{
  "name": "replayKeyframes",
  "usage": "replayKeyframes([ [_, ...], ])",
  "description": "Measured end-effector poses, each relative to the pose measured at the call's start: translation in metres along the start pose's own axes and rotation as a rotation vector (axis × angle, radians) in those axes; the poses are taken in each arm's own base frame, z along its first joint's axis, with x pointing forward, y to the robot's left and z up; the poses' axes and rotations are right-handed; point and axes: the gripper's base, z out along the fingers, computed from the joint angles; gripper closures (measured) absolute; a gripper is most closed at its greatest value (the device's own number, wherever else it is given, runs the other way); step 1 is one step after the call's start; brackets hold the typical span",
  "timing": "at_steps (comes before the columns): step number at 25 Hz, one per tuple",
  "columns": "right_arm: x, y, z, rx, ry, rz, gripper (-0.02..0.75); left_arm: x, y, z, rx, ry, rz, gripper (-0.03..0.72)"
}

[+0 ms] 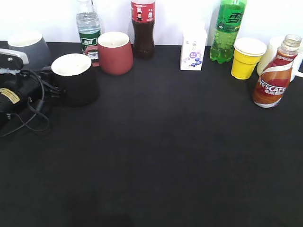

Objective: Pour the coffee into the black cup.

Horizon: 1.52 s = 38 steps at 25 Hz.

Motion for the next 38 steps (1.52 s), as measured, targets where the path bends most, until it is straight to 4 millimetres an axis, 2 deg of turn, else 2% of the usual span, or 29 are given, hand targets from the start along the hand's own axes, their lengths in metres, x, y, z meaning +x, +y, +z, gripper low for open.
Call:
replayKeyframes([
  [3, 0.000, 0.000, 0.000, 0.000, 0.000, 0.000, 0.148, -0.001, 0.000, 0.000, 0.005, -0.002, -0.024, 0.608],
  [6, 0.000, 0.000, 0.000, 0.000, 0.000, 0.000, 0.148, -0.005, -0.006, -0.016, 0.030, 0.010, -0.030, 0.616],
  [8, 0.000, 0.000, 0.000, 0.000, 0.000, 0.000, 0.148, -0.017, -0.013, -0.025, 0.078, -0.002, -0.021, 0.616],
  [11, 0.000, 0.000, 0.000, 0.000, 0.000, 0.000, 0.148, -0.037, -0.034, -0.029, 0.223, -0.048, 0.031, 0.617],
  [17, 0.000, 0.001, 0.000, -0.008, 0.001, 0.005, 0.148, -0.043, -0.082, -0.021, 0.366, -0.065, 0.044, 0.618],
  [24, -0.001, -0.005, 0.001, 0.057, -0.003, -0.034, 0.148, -0.049, -0.084, -0.013, 0.363, -0.076, 0.055, 0.619],
  [27, -0.023, -0.003, 0.024, 0.066, 0.053, -0.074, 0.148, -0.049, -0.084, -0.013, 0.363, -0.074, 0.047, 0.619],
  [29, -0.052, 0.006, 0.057, 0.011, -0.035, -0.073, 0.148, -0.049, -0.084, -0.013, 0.363, -0.074, 0.043, 0.619],
  [30, -0.055, 0.007, 0.065, -0.001, -0.057, -0.070, 0.148, -0.049, -0.084, -0.013, 0.363, -0.074, 0.043, 0.619],
  [31, -0.061, 0.011, 0.089, -0.027, -0.122, -0.074, 0.148, -0.049, -0.084, -0.013, 0.363, -0.073, 0.042, 0.619],
  [33, -0.056, 0.015, 0.109, -0.053, -0.219, -0.079, 0.148, -0.049, -0.084, -0.013, 0.363, -0.073, 0.040, 0.619],
  [35, -0.029, 0.019, 0.139, -0.090, -0.273, -0.094, 0.148, -0.049, -0.084, -0.013, 0.363, -0.073, 0.040, 0.620],
  [37, -0.021, 0.021, 0.155, -0.102, -0.237, -0.094, 0.148, -0.049, -0.084, -0.013, 0.363, -0.073, 0.040, 0.620],
  [38, -0.019, 0.023, 0.171, -0.114, -0.216, -0.092, 0.148, -0.049, -0.084, -0.013, 0.363, -0.073, 0.040, 0.620],
])
